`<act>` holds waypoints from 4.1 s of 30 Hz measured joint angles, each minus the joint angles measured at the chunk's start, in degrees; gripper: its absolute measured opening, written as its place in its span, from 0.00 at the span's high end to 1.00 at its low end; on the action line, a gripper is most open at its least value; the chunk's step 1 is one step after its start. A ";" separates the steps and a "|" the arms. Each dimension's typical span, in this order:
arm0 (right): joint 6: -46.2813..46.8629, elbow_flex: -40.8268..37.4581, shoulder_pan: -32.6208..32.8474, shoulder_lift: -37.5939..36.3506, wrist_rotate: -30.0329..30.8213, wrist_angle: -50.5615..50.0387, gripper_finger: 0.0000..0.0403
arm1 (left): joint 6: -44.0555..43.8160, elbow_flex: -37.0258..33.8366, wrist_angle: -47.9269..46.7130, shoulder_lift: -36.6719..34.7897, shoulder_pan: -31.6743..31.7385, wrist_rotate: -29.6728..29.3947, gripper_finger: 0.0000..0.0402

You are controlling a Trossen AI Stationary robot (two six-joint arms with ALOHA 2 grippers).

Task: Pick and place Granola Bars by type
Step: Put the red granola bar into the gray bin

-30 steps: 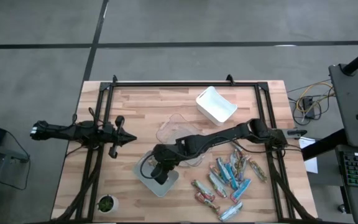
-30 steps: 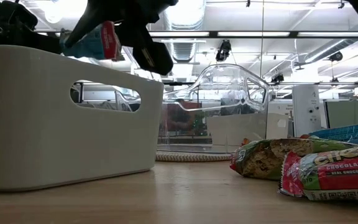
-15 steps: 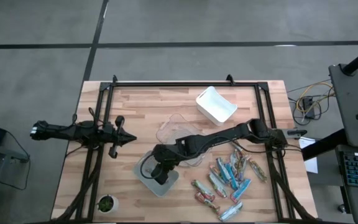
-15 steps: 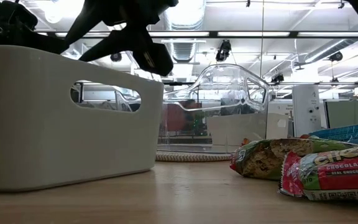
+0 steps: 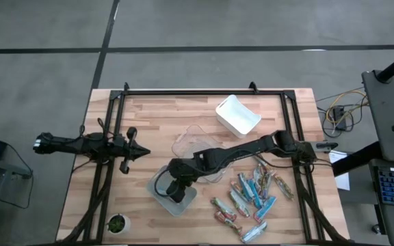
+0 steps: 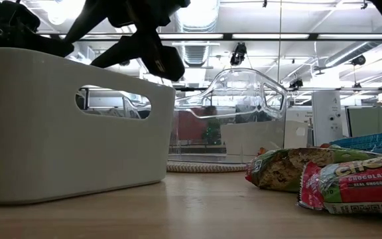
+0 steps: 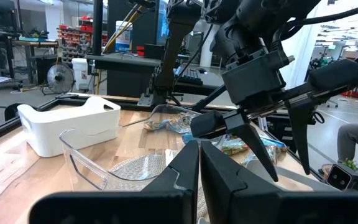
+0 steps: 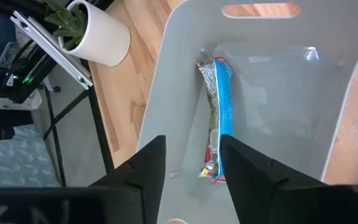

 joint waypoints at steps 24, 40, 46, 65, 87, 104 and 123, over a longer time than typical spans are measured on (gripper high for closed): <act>-8.82 -0.04 0.36 -8.55 -1.12 -8.70 0.98 | -0.01 0.00 0.01 -0.02 0.00 -0.01 1.00; -12.24 -8.93 1.22 -21.84 8.31 -19.58 0.98 | 0.00 0.01 0.01 0.02 0.00 -0.01 1.00; -9.13 -16.19 4.09 -28.89 11.26 -18.96 0.98 | 0.00 0.00 0.00 0.02 0.01 -0.02 1.00; -9.93 -36.04 13.39 -43.46 13.16 -2.88 0.98 | 0.00 0.01 0.01 0.34 0.01 0.00 1.00; -13.19 -51.86 24.23 -56.60 12.30 2.26 0.98 | 0.00 0.00 0.00 0.56 0.00 0.00 1.00; -16.05 -52.73 28.55 -57.33 12.00 -7.52 0.98 | 0.00 0.00 0.01 0.57 0.01 0.00 1.00; -32.24 -45.32 27.07 -58.07 10.54 -29.65 0.98 | 0.00 0.01 0.00 0.59 0.01 -0.02 1.00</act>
